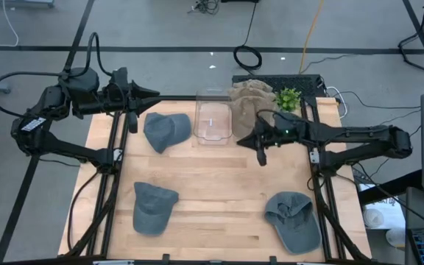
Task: Pick & Place hat
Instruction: Put the bottom right blue cap into the left transparent bin
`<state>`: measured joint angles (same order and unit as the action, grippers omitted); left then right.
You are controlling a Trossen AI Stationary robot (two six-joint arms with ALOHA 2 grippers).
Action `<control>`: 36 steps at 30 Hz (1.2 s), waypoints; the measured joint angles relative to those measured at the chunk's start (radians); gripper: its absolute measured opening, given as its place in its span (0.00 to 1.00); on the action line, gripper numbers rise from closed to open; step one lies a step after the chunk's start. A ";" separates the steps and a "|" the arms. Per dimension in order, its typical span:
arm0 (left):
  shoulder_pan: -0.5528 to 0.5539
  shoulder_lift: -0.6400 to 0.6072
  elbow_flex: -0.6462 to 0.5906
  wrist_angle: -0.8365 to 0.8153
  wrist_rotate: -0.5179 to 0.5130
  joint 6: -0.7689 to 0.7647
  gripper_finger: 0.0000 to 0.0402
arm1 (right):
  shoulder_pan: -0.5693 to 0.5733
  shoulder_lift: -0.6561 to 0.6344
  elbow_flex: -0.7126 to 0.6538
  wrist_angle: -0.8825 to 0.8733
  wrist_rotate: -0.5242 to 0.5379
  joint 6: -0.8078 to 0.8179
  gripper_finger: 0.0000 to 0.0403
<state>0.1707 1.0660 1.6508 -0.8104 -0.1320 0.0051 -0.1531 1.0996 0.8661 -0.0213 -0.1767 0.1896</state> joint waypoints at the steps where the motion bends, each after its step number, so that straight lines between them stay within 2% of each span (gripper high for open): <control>1: 0.000 0.000 0.000 0.000 0.000 0.000 0.26 | 0.024 0.000 0.006 0.017 0.020 0.036 0.01; 6: 0.000 0.000 0.000 -0.007 0.012 -0.018 0.26 | 0.100 0.000 0.084 0.005 0.142 0.153 0.00; 11: 0.000 0.000 0.000 -0.022 0.028 -0.046 0.26 | 0.146 0.000 0.203 -0.050 0.157 0.162 0.00; 22: 0.000 0.000 0.000 -0.086 0.030 -0.110 0.26 | 0.325 0.000 0.472 -0.390 0.414 0.137 0.00; 26: 0.000 0.000 0.000 -0.083 0.030 -0.116 0.26 | 0.399 0.000 0.503 -0.432 0.489 0.163 0.00; 36: 0.000 0.000 0.000 -0.082 0.030 -0.122 0.26 | 0.568 0.000 0.504 -0.540 0.519 0.389 0.00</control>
<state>0.1707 1.0657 1.6508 -0.8925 -0.1017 -0.1165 0.4153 1.0996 1.3697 -0.5617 0.3419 0.5789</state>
